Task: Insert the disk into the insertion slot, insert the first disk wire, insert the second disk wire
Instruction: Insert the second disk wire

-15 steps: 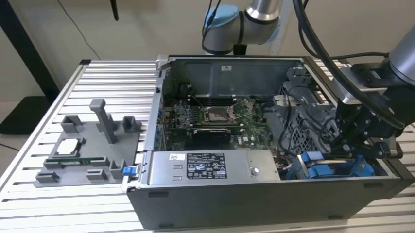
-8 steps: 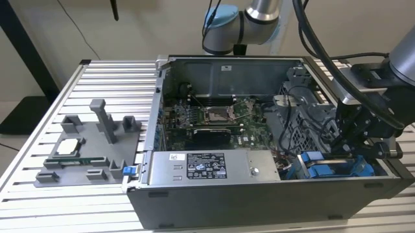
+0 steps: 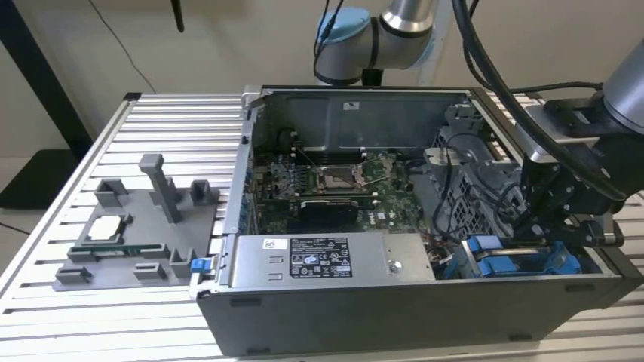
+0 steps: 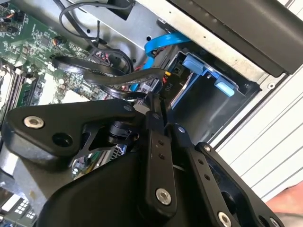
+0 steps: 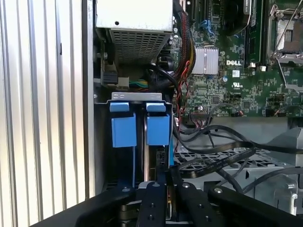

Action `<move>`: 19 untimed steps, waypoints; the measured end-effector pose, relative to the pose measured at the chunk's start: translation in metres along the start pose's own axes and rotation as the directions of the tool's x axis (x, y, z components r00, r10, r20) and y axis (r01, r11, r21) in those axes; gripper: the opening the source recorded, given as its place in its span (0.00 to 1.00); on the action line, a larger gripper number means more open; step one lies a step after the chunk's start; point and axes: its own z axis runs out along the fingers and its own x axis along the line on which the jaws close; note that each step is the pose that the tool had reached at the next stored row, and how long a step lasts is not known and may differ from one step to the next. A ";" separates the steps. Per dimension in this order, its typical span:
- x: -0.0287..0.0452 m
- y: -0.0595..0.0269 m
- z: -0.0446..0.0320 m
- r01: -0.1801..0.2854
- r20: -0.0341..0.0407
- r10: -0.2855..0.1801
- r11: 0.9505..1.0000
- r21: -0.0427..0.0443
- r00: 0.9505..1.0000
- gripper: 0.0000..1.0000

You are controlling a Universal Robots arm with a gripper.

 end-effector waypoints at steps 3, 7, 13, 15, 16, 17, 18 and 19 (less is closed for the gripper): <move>0.0001 0.0001 0.0003 -0.001 0.004 0.001 1.000 0.000 1.000 0.00; 0.0007 0.0001 0.0035 -0.002 0.003 0.002 1.000 0.000 1.000 0.00; 0.0000 0.0000 -0.0008 -0.002 0.006 0.002 1.000 0.000 1.000 1.00; -0.0012 0.0001 -0.0092 -0.002 0.007 0.002 1.000 0.000 1.000 1.00; -0.0018 0.0001 -0.0134 -0.002 0.007 0.002 1.000 0.000 1.000 1.00; -0.0024 0.0001 -0.0176 -0.002 0.006 0.002 1.000 0.000 1.000 1.00; -0.0028 0.0002 -0.0208 -0.002 0.007 0.002 1.000 0.000 1.000 1.00; -0.0032 0.0003 -0.0236 -0.002 0.007 0.002 1.000 0.000 1.000 1.00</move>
